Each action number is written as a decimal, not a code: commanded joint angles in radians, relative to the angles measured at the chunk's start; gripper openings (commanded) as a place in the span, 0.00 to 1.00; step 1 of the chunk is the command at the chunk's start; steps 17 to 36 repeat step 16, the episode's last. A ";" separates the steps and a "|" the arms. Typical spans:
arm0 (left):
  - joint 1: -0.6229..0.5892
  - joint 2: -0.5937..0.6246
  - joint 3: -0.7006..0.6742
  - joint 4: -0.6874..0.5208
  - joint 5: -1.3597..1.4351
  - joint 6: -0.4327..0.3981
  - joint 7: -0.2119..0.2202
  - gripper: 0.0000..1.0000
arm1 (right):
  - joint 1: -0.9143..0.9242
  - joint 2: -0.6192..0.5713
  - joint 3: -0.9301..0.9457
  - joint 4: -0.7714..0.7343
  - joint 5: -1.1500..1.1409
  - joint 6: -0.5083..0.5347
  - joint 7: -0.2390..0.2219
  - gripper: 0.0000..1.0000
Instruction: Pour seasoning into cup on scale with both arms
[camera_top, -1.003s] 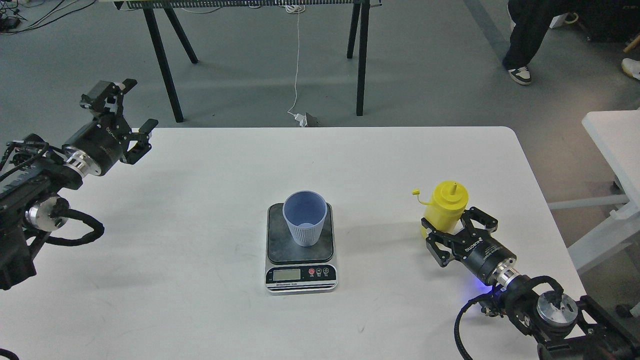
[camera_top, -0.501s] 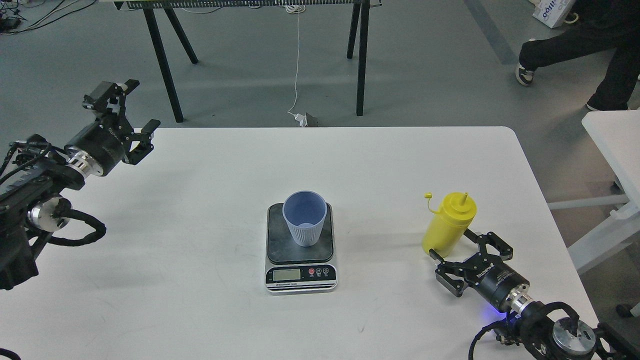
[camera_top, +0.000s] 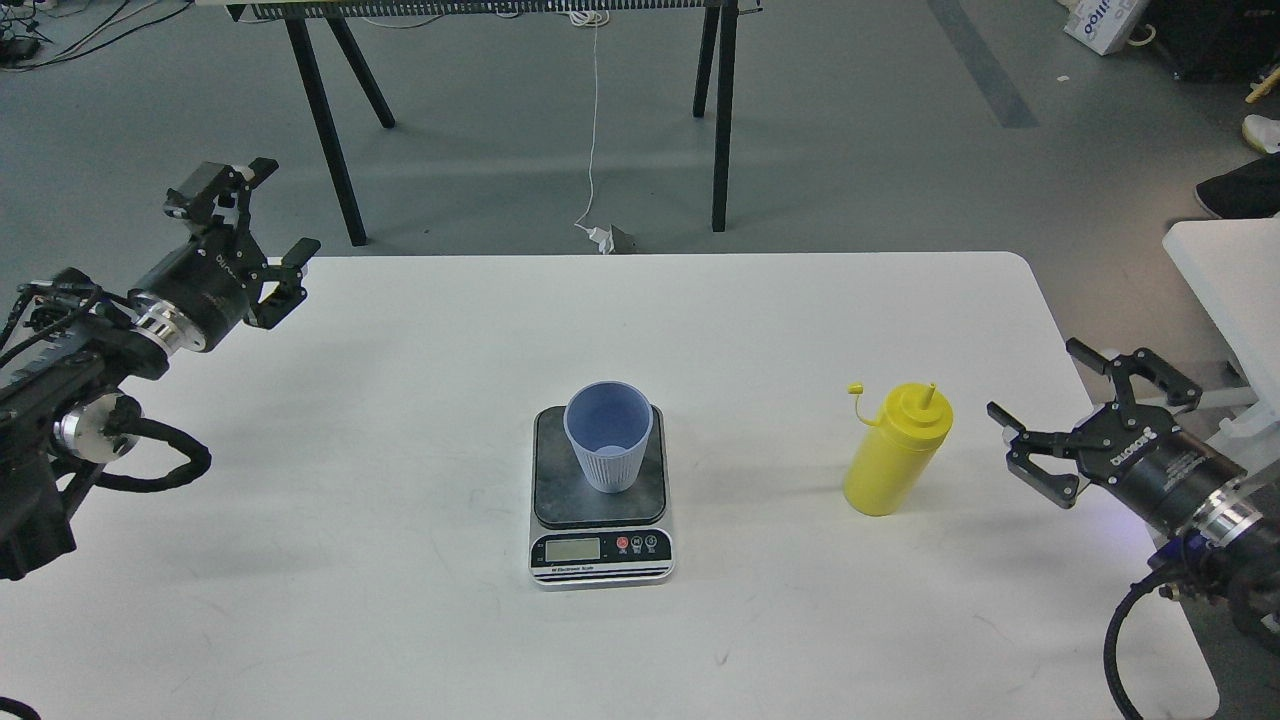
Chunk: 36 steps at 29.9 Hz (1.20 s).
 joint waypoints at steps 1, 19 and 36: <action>0.005 -0.001 0.000 0.000 0.000 0.000 0.000 0.99 | 0.223 -0.024 -0.112 -0.128 -0.004 0.000 0.001 0.97; 0.002 -0.011 -0.014 0.000 -0.011 0.000 0.000 0.99 | 0.526 0.192 -0.258 -0.478 -0.012 0.000 0.004 0.98; 0.002 -0.011 -0.014 0.000 -0.011 0.000 0.000 0.99 | 0.526 0.192 -0.258 -0.478 -0.012 0.000 0.004 0.98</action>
